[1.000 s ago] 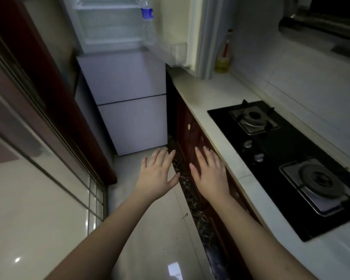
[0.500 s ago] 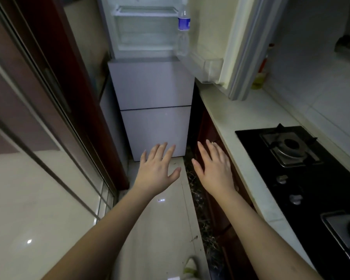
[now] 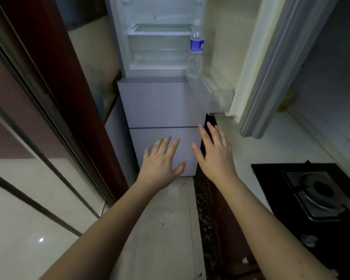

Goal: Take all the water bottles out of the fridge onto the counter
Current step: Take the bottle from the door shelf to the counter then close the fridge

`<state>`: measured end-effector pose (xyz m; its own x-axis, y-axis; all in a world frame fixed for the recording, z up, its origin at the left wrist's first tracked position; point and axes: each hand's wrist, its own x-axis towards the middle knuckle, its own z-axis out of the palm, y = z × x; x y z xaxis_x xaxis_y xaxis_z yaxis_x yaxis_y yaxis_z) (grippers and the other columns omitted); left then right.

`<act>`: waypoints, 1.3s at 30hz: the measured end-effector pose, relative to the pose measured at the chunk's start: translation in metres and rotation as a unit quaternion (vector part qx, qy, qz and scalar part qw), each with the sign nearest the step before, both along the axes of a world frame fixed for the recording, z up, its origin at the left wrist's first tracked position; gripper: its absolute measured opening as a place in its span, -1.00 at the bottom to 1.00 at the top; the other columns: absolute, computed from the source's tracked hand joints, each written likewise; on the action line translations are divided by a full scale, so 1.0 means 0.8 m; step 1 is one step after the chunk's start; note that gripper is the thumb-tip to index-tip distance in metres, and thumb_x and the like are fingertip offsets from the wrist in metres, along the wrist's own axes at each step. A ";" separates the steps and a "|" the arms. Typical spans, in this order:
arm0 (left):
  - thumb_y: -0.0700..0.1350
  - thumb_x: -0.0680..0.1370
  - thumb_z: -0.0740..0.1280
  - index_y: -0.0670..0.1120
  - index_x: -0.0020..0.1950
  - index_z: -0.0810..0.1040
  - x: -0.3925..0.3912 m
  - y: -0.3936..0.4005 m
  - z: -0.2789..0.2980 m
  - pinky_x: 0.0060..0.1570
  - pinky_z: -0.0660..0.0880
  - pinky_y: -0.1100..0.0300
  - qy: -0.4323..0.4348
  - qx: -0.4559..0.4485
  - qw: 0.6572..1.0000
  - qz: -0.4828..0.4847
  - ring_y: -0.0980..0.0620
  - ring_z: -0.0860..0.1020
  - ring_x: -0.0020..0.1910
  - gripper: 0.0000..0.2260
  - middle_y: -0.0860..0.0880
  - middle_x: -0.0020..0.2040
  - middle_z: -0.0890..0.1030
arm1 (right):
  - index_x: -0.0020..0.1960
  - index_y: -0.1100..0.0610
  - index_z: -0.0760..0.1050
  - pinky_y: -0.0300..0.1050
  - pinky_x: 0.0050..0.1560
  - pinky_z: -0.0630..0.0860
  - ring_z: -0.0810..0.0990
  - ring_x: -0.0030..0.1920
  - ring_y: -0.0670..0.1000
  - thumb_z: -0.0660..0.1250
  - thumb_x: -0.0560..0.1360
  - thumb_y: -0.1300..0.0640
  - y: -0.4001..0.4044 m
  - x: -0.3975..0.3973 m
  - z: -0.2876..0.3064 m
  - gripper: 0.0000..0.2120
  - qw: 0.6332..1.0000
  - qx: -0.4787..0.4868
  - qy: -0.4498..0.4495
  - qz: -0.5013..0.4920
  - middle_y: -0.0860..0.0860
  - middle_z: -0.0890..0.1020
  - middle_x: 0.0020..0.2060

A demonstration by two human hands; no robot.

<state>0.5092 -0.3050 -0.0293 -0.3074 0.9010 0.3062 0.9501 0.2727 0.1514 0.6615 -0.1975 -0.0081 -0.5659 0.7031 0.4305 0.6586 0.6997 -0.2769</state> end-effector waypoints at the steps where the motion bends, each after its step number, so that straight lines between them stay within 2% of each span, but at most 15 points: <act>1: 0.30 0.55 0.05 0.03 0.57 0.07 -0.008 0.008 0.005 0.44 0.17 -0.21 0.004 0.003 1.000 0.002 -0.07 0.15 0.54 -0.35 -0.07 0.56 0.21 | 0.57 0.01 0.14 0.11 0.47 0.15 0.09 0.55 0.12 0.05 0.63 -0.18 0.009 -0.010 0.008 -0.43 1.000 0.004 0.010 0.001 0.07 0.19 0.55; 10: 0.25 0.58 0.13 0.01 0.59 0.08 -0.103 0.103 0.061 0.42 0.20 -0.20 0.020 0.035 0.999 -0.029 -0.08 0.15 0.54 -0.36 -0.08 0.57 0.20 | 0.55 0.08 0.20 0.16 0.46 0.20 0.17 0.52 0.18 0.18 0.62 -0.10 0.086 -0.111 0.084 -0.44 0.996 0.042 0.080 0.001 0.13 0.26 0.51; 21: 0.23 0.58 0.14 0.01 0.59 0.07 -0.220 0.195 0.110 0.43 0.17 -0.18 0.032 0.058 0.994 -0.084 -0.07 0.13 0.55 -0.35 -0.07 0.58 0.16 | 0.51 0.13 0.29 0.10 0.43 0.23 0.27 0.47 0.21 0.24 0.60 -0.07 0.182 -0.230 0.144 -0.46 0.986 0.094 0.115 -0.076 0.16 0.34 0.47; 29: 0.24 0.57 0.15 0.02 0.57 0.11 -0.260 0.248 0.135 0.43 0.17 -0.15 0.016 0.062 0.994 -0.090 -0.04 0.16 0.53 -0.37 -0.04 0.57 0.18 | 0.54 0.09 0.23 0.07 0.44 0.21 0.22 0.49 0.16 0.21 0.59 -0.11 0.257 -0.280 0.171 -0.43 0.990 0.048 0.084 -0.103 0.11 0.27 0.51; 35: 0.21 0.57 0.18 0.04 0.56 0.18 -0.279 0.288 0.160 0.39 0.23 -0.07 0.014 0.092 0.993 -0.077 -0.06 0.29 0.46 -0.41 -0.04 0.53 0.28 | 0.53 0.07 0.21 0.04 0.34 0.31 0.31 0.41 0.17 0.23 0.57 -0.12 0.331 -0.311 0.210 -0.40 0.988 0.031 0.090 -0.118 0.11 0.33 0.46; 39: 0.15 0.59 0.19 0.03 0.55 0.21 -0.287 0.314 0.176 0.36 0.26 -0.02 0.017 0.110 0.991 -0.079 -0.04 0.31 0.45 -0.44 -0.03 0.50 0.33 | 0.52 0.10 0.18 0.05 0.26 0.37 0.38 0.35 0.21 0.30 0.52 -0.07 0.375 -0.332 0.222 -0.35 0.981 -0.049 0.139 -0.127 0.16 0.38 0.38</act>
